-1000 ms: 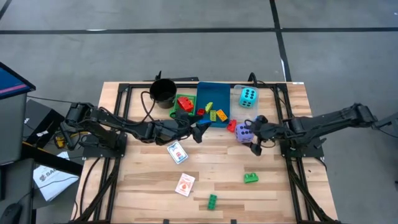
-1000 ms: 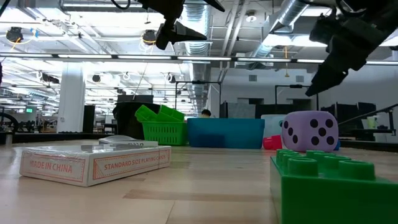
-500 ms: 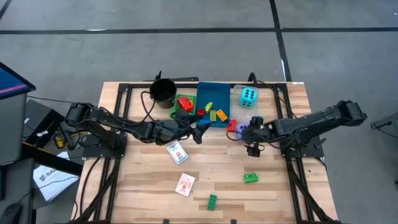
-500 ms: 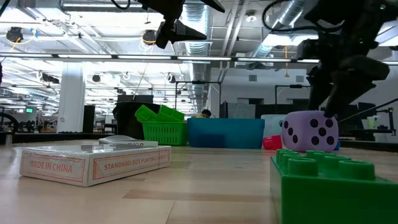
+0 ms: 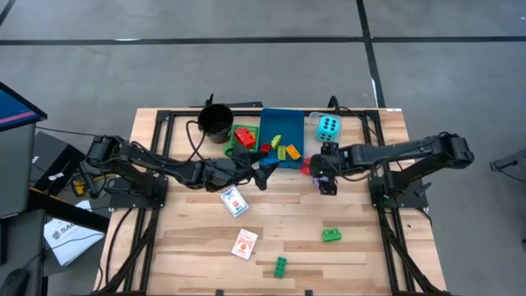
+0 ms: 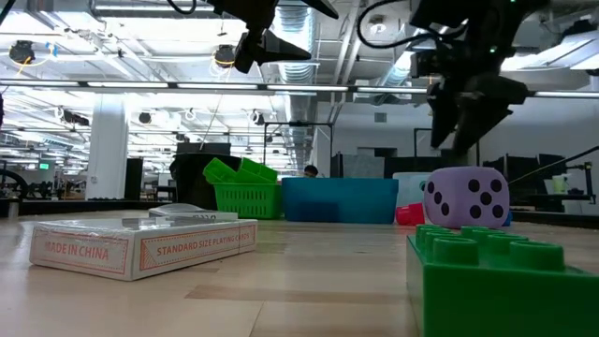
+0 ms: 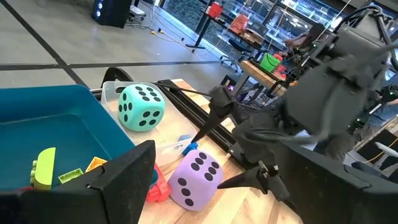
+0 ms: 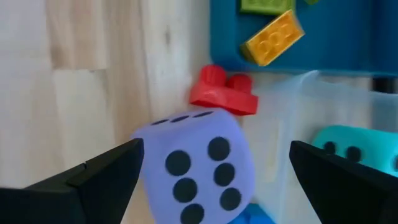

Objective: Pick & Place Toys
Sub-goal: Put the purple dice into the transparent bin

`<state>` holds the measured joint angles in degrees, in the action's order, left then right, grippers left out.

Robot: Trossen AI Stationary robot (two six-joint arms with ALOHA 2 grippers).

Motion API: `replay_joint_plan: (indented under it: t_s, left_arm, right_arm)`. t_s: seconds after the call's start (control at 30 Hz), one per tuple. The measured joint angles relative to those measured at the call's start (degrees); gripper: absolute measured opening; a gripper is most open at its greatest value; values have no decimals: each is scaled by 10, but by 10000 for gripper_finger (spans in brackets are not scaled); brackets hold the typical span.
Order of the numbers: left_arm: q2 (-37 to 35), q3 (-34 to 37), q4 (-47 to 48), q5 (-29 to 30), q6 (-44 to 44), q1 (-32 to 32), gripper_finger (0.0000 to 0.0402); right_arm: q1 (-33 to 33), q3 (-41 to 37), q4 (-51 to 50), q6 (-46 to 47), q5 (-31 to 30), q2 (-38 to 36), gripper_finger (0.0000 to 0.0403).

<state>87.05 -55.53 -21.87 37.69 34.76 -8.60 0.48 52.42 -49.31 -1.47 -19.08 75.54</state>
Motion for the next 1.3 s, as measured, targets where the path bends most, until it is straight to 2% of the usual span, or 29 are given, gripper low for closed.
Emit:
replay_joint_plan:
  t_s: [0.13,0.23,0.57,0.73,1.0,1.13,1.3]
  left_arm:
    - [0,0,0,0,0,0,324]
    - [0,0,0,0,0,0,324]
    - [0,0,0,-12,0,0,324]
    - [0,0,0,-13,0,0,324]
    - [0,0,0,-15,0,0,324]
    - [0,0,0,-14,0,0,324]
    - [0,0,0,-14,0,0,324]
  right_arm:
    - [-23,0,-3,-7,64,-1,397]
    - [-30,0,-5,-29,83,-11,397]
    - [-71,0,-40,-97,91,-12,397]
    - [-90,0,-47,-97,133,-12,397]
    - [-93,0,-45,-134,150,-12,397]
    - [-93,0,-45,-136,176,-12,397]
    - [-95,-3,-42,-136,178,-12,397]
